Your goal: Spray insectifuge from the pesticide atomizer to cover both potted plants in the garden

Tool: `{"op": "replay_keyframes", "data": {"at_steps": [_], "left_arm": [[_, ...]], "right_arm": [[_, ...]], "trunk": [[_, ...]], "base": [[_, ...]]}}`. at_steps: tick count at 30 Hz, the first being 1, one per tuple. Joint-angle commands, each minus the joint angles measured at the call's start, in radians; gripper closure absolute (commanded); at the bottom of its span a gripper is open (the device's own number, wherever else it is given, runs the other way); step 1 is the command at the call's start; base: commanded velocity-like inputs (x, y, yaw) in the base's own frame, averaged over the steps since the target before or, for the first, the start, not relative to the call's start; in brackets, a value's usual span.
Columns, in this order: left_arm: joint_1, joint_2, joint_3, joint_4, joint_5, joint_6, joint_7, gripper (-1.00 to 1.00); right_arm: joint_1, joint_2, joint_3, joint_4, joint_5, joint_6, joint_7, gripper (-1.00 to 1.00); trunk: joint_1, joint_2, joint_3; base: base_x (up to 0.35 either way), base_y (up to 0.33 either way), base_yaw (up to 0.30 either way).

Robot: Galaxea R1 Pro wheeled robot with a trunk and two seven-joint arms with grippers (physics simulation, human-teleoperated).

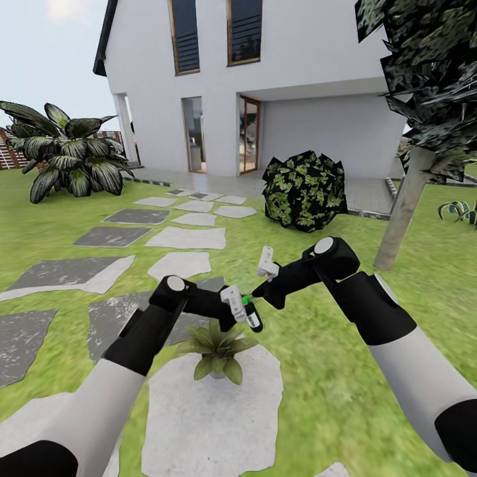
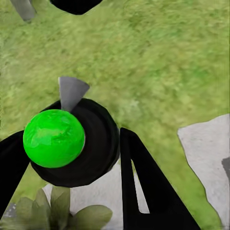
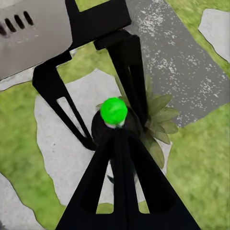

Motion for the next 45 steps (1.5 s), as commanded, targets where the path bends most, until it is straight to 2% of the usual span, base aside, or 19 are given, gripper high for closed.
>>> {"op": "replay_keyframes", "data": {"at_steps": [1, 6, 8, 9, 13, 14, 17, 18, 21, 22, 23, 26, 29, 32, 34, 39, 41, 42, 45], "left_arm": [[0.0, 0.007, 0.0, 0.0, -0.005, 0.01, -0.005, 1.0], [0.015, 0.103, 0.006, 0.027, -0.083, 0.006, -0.003, 1.0], [0.018, 0.122, 0.007, 0.033, -0.091, 0.005, -0.002, 1.0], [0.024, 0.155, 0.009, 0.037, -0.098, 0.007, 0.001, 1.0], [0.042, 0.205, 0.026, 0.045, -0.104, 0.027, 0.026, 1.0], [0.047, 0.213, 0.055, 0.047, -0.105, 0.061, 0.038, 1.0], [0.055, 0.223, 0.149, 0.049, -0.107, 0.171, 0.052, 1.0], [0.057, 0.226, 0.184, 0.049, -0.107, 0.215, 0.054, 1.0], [0.064, 0.234, 0.266, 0.049, -0.107, 0.324, 0.057, 1.0], [0.065, 0.236, 0.282, 0.049, -0.107, 0.346, 0.057, 1.0], [0.069, 0.241, 0.34, 0.049, -0.107, 0.412, 0.059, 1.0], [0.072, 0.244, 0.436, 0.049, -0.115, 0.501, 0.062, 1.0], [0.075, 0.251, 0.477, 0.051, -0.155, 0.561, 0.063, 1.0], [0.076, 0.254, 0.488, 0.118, -0.177, 0.587, 0.057, 1.0], [0.069, 0.255, 0.488, 0.192, -0.181, 0.593, 0.054, 1.0], [0.035, 0.254, 0.484, 0.386, -0.185, 0.596, 0.04, 1.0], [0.032, 0.254, 0.477, 0.409, -0.185, 0.596, 0.034, 1.0], [0.03, 0.255, 0.452, 0.431, -0.185, 0.597, 0.029, 1.0], [0.029, 0.253, 0.426, 0.445, -0.184, 0.598, 0.024, 1.0]], "right_arm": [[-0.001, -0.001, 0.001, -0.001, 0.008, 0.008, 0.007, 1.0], [0.002, -0.001, 0.003, -0.002, 0.008, 0.008, 0.007, 1.0], [0.003, -0.002, 0.004, -0.002, 0.008, 0.008, 0.007, 1.0], [0.006, -0.004, 0.005, -0.002, 0.01, 0.008, 0.007, 1.0], [0.029, -0.037, -0.005, 0.003, 0.01, 0.009, 0.006, 1.0], [0.047, -0.053, -0.022, 0.003, 0.01, 0.01, 0.005, 1.0], [0.123, -0.087, -0.121, 0.004, 0.015, 0.009, -0.006, 1.0], [0.161, -0.097, -0.182, 0.003, 0.021, 0.007, -0.015, -1.0], [0.269, -0.115, -0.327, -0.018, 0.039, 0.0, -0.052, -1.0], [0.289, -0.117, -0.351, -0.027, 0.045, -0.001, -0.071, -1.0], [0.343, -0.119, -0.423, -0.051, 0.06, -0.002, -0.154, -1.0], [0.446, -0.113, -0.523, -0.072, 0.068, -0.005, -0.326, -1.0], [0.526, -0.083, -0.605, -0.077, 0.068, -0.006, -0.453, -1.0], [0.558, -0.035, -0.763, -0.08, 0.068, -0.007, -0.509, -1.0], [0.563, -0.023, -0.817, -0.081, 0.068, -0.007, -0.518, -1.0], [0.568, -0.027, -0.884, -0.104, 0.068, -0.006, -0.477, -1.0], [0.569, -0.031, -0.911, -0.113, 0.069, -0.006, -0.454, -1.0], [0.57, -0.034, -0.953, -0.121, 0.069, -0.006, -0.413, -1.0], [0.57, -0.037, -0.986, -0.128, 0.075, -0.006, -0.374, -1.0]], "trunk": [[0.0, -0.001, -0.001], [0.0, -0.001, -0.001], [0.0, -0.001, -0.001], [0.0, -0.001, -0.001], [0.0, -0.001, -0.001], [0.0, -0.001, -0.001], [0.0, -0.001, -0.001], [0.0, -0.001, -0.001], [0.0, -0.001, -0.001], [0.0, -0.001, -0.001], [0.0, -0.001, -0.001], [0.0, -0.001, -0.001], [0.0, -0.001, -0.001], [0.0, -0.001, -0.001], [0.0, -0.001, -0.001], [0.0, -0.001, -0.001], [0.0, -0.001, -0.001], [0.0, -0.001, -0.001], [0.0, -0.001, -0.001]], "base": [[0.0, 0.0, 0.0], [0.0, 0.0, 0.0], [0.0, 0.0, 0.0], [0.0, 0.0, 0.0], [0.0, 0.0, 0.0], [0.0, 0.0, 0.0], [0.0, 0.0, 0.0], [0.0, 0.0, 0.0], [0.0, 0.0, 0.0], [0.0, 0.0, 0.0], [0.0, 0.0, 0.0], [0.0, 0.0, 0.0], [0.0, 0.0, 0.0], [0.0, 0.0, 0.0], [0.0, 0.0, 0.0], [0.0, 0.0, 0.0], [0.0, 0.0, 0.0], [0.0, 0.0, 0.0], [0.01, 0.003, 0.0]]}}
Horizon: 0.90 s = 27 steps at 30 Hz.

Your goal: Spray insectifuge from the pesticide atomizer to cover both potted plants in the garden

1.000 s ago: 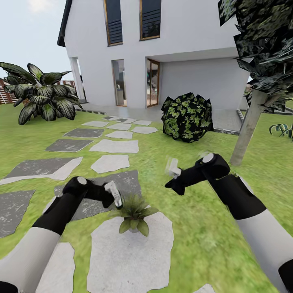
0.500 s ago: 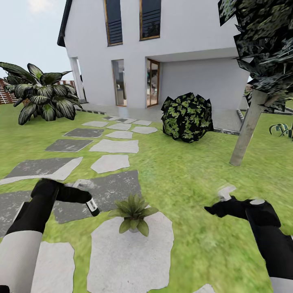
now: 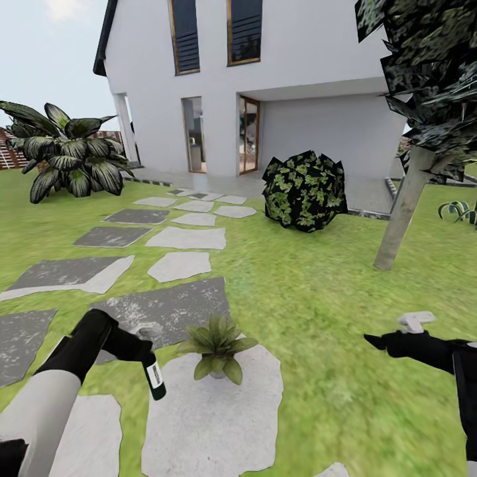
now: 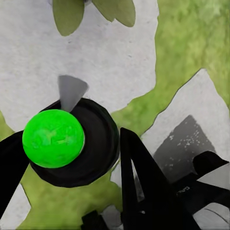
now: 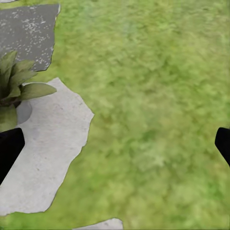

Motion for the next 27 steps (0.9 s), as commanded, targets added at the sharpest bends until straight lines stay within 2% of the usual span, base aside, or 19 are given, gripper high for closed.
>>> {"op": "replay_keyframes", "data": {"at_steps": [1, 9, 18, 27], "left_arm": [[0.0, -0.001, -0.001, 0.001, -0.009, 0.007, -0.011, 1.0], [0.003, -0.003, -0.015, 0.009, -0.008, 0.007, -0.014, 1.0], [0.005, -0.004, -0.017, 0.009, -0.009, 0.007, -0.015, 1.0], [0.007, -0.003, -0.033, 0.011, -0.011, 0.007, -0.015, 1.0]], "right_arm": [[0.0, 0.0, -0.006, -0.003, 0.01, 0.003, 0.016, -1.0], [0.004, -0.018, -0.037, -0.01, 0.014, 0.009, 0.039, -1.0], [0.005, -0.021, -0.065, -0.016, 0.011, 0.011, 0.044, -1.0], [0.005, -0.021, -0.066, -0.016, 0.012, 0.013, 0.046, -1.0]], "trunk": [[0.0, 0.0, -0.001], [0.0, 0.0, -0.001], [0.0, 0.0, -0.001], [0.0, 0.0, -0.001]], "base": [[0.057, 0.031, 0.0], [0.23, 0.126, 0.0], [0.258, 0.024, -0.007], [0.02, 0.001, -0.224]]}}
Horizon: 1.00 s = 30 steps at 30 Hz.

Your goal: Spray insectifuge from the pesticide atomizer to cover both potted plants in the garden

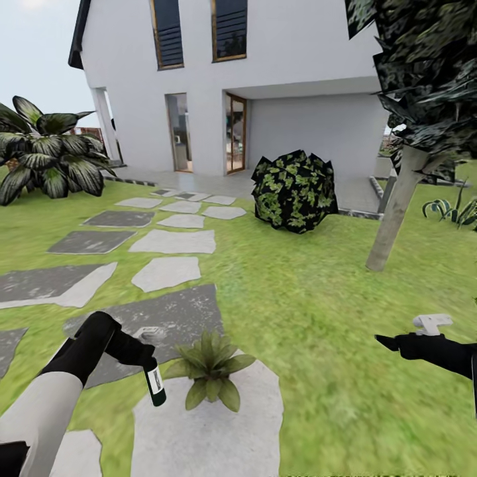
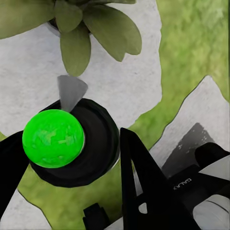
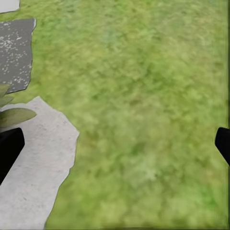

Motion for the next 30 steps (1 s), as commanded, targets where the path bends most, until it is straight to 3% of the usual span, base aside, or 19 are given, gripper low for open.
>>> {"op": "replay_keyframes", "data": {"at_steps": [1, 23, 30], "left_arm": [[0.0, -0.001, 0.003, -0.001, -0.009, 0.007, -0.01, 1.0], [0.0, -0.002, 0.004, 0.039, -0.012, 0.006, -0.009, 1.0], [0.0, -0.004, 0.001, 0.039, -0.012, 0.006, -0.009, 1.0]], "right_arm": [[-0.001, 0.0, -0.001, -0.001, 0.009, 0.004, 0.01, -1.0], [-0.001, 0.0, 0.0, -0.001, 0.009, 0.003, 0.011, -1.0], [-0.001, 0.0, 0.0, -0.001, 0.009, 0.004, 0.012, -1.0]], "trunk": [[0.0, 0.0, -0.001], [0.0, 0.0, -0.001], [-0.027, 0.049, 0.021]], "base": [[0.002, 0.0, -0.139], [0.0, 0.0, -0.012], [0.0, 0.0, 0.0]]}}
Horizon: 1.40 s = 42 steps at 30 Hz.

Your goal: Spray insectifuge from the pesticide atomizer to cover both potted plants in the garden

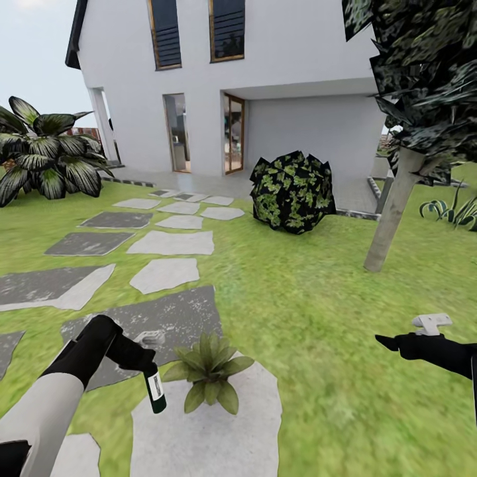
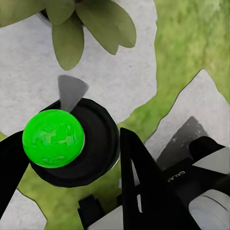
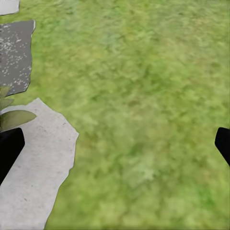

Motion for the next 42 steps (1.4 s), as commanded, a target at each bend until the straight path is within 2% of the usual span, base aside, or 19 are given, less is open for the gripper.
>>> {"op": "replay_keyframes", "data": {"at_steps": [1, 17, 22, 27, 37, 42], "left_arm": [[0.0, 0.0, 0.004, -0.001, -0.01, 0.007, -0.01, 1.0], [0.016, -0.002, 0.003, 0.002, -0.01, 0.006, -0.01, 1.0], [0.03, -0.003, -0.024, 0.037, -0.01, 0.005, -0.009, 1.0], [0.033, -0.001, -0.036, 0.088, -0.01, 0.001, -0.007, 1.0], [0.039, 0.001, -0.034, 0.097, -0.01, 0.004, -0.008, 1.0], [0.039, -0.001, -0.037, 0.097, -0.009, 0.005, -0.008, 1.0]], "right_arm": [[-0.001, 0.0, -0.001, -0.001, 0.009, 0.003, 0.01, -1.0], [-0.002, 0.0, -0.001, -0.001, 0.009, 0.002, 0.01, -1.0], [-0.001, -0.001, -0.002, -0.001, 0.009, 0.002, 0.01, -1.0], [-0.002, -0.001, -0.002, -0.001, 0.009, 0.002, 0.01, -1.0], [-0.001, 0.0, 0.0, -0.001, 0.009, 0.002, 0.01, -1.0], [-0.001, -0.001, -0.001, -0.001, 0.01, 0.001, 0.01, -1.0]], "trunk": [[-0.004, 0.007, 0.002], [-0.065, 0.119, 0.036], [-0.085, 0.154, 0.044], [-0.085, 0.154, 0.036], [-0.085, 0.154, 0.021], [-0.085, 0.154, 0.016]], "base": [[0.0, 0.0, 0.0], [0.0, 0.0, 0.0], [0.0, 0.0, 0.0], [0.0, 0.0, 0.0], [0.014, 0.0, 0.0], [0.241, 0.0, 0.0]]}}
